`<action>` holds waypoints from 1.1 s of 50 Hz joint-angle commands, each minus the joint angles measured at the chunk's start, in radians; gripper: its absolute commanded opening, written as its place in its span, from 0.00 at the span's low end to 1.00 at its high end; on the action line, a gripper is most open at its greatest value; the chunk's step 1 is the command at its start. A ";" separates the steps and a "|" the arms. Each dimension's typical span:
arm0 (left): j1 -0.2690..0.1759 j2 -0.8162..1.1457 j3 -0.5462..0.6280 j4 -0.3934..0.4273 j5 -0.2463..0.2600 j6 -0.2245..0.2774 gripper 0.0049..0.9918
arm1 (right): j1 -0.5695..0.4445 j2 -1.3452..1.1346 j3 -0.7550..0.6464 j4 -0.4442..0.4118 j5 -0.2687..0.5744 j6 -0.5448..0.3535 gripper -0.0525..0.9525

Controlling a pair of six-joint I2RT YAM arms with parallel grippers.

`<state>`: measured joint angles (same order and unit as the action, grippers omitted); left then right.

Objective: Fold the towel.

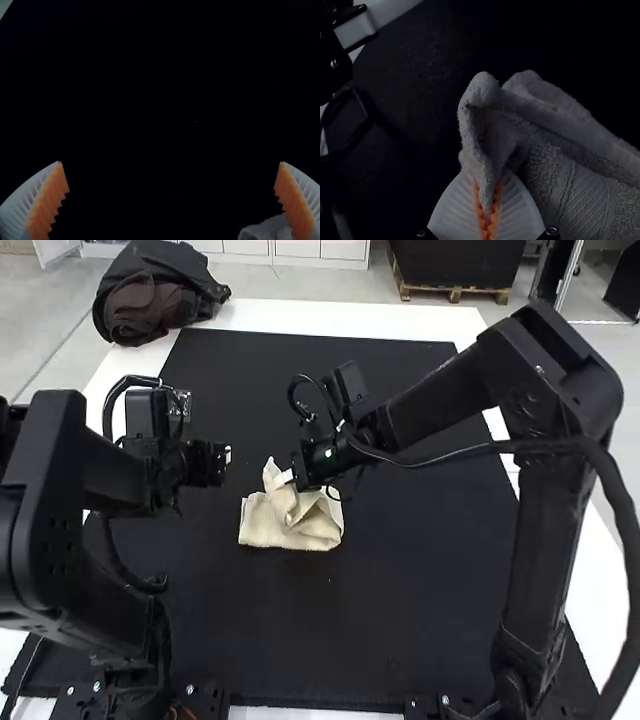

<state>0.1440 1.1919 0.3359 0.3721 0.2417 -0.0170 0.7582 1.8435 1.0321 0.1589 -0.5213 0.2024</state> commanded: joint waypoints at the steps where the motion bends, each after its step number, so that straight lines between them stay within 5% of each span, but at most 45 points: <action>1: 0.006 0.005 0.006 0.013 -0.005 -0.011 0.97 | 0.015 0.019 0.042 0.014 -0.019 0.008 0.03; 18: 0.006 0.006 0.008 0.022 -0.001 -0.011 0.97 | 0.018 0.076 0.071 0.039 -0.019 0.026 0.04; 30: 0.006 0.006 0.014 0.027 -0.005 -0.012 0.97 | 0.016 0.071 0.088 0.050 -0.025 0.057 0.57; 38: 0.006 0.006 0.015 0.033 -0.005 -0.012 0.97 | 0.016 0.060 0.106 0.051 -0.039 0.066 0.67; 43: 0.008 0.006 0.015 0.034 -0.005 -0.012 0.97 | 0.009 0.040 0.111 0.065 -0.039 0.063 0.62; 47: 0.006 0.006 0.015 0.037 -0.005 -0.012 0.97 | -0.003 0.011 0.097 0.088 -0.034 0.046 0.03; 55: 0.006 0.006 0.015 0.039 -0.005 -0.012 0.97 | -0.016 -0.007 0.063 0.106 -0.029 0.042 0.03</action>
<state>0.1440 1.1927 0.3359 0.3981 0.2390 -0.0235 0.7540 1.8954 1.1130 0.2516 -0.5396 0.2527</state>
